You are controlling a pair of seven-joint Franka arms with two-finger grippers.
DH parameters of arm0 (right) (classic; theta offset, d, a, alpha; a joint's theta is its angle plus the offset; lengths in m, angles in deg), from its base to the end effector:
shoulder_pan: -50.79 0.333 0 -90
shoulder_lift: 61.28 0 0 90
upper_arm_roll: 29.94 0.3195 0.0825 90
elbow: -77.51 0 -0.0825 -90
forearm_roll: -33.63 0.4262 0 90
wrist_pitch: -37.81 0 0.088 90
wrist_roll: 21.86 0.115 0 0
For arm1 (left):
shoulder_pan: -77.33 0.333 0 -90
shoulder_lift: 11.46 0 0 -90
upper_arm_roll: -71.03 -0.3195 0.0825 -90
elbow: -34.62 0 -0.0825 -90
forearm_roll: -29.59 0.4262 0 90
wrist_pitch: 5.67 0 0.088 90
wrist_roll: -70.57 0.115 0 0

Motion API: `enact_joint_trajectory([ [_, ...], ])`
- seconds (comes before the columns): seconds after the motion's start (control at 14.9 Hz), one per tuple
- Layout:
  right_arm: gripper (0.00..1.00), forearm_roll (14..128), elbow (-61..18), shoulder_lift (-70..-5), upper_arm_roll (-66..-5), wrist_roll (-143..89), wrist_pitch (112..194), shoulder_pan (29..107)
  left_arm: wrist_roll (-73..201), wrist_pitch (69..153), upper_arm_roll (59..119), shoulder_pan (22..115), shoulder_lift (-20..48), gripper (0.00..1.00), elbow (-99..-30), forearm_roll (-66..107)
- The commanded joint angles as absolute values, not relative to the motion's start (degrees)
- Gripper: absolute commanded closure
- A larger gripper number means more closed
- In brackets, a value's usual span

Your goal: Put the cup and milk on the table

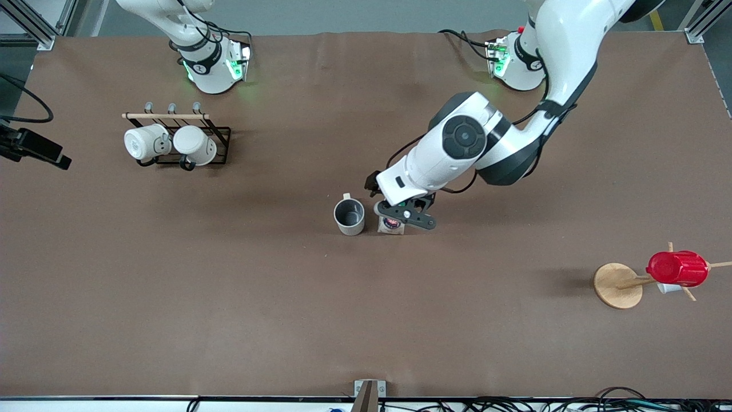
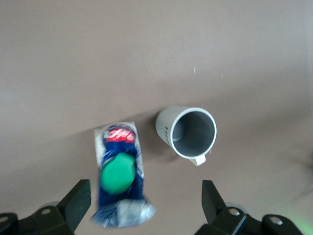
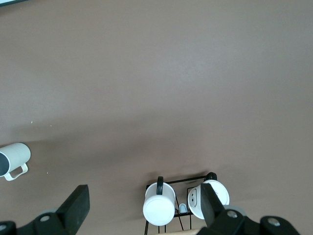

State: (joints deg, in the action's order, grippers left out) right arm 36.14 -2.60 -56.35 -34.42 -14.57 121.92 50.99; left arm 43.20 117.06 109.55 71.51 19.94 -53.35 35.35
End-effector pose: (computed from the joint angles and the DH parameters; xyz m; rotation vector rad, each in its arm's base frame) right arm 0.6120 -0.0381 0.6471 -3.0899 0.3062 0.0263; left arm 0.5831 -0.4583 0.3875 2.8278 -0.3426 0.0076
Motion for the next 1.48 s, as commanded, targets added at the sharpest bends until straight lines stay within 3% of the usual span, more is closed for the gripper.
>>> enact_joint_trajectory([
  [0.0, 0.0, 36.6, -3.6, -57.3, -34.3, -13.9, 122.1, 50.8, 41.7, 115.0, 105.2, 71.4, 12.3, 0.0, -55.0, 34.3],
  [0.34, 0.0, 36.6, -3.6, -57.3, -34.3, -13.9, 122.1, 50.8, 42.1, 102.3, 96.2, 71.4, 2.9, 0.0, -56.6, 34.3],
  [0.88, 0.0, 36.6, -3.6, -57.3, -34.3, -13.9, 122.1, 50.7, 57.5, 96.9, 82.2, 70.6, -11.1, 0.0, -62.0, 28.5],
  [1.14, 0.0, 36.6, -3.6, -57.3, -34.3, -13.9, 122.1, 50.7, 67.0, 89.2, 75.4, 70.5, -14.1, 0.0, -61.0, 27.3],
  [1.41, 0.0, 36.6, -3.6, -57.3, -34.3, -13.9, 122.1, 50.7, 66.6, 88.1, 73.3, 70.5, -13.8, 0.0, -57.0, 28.1],
])
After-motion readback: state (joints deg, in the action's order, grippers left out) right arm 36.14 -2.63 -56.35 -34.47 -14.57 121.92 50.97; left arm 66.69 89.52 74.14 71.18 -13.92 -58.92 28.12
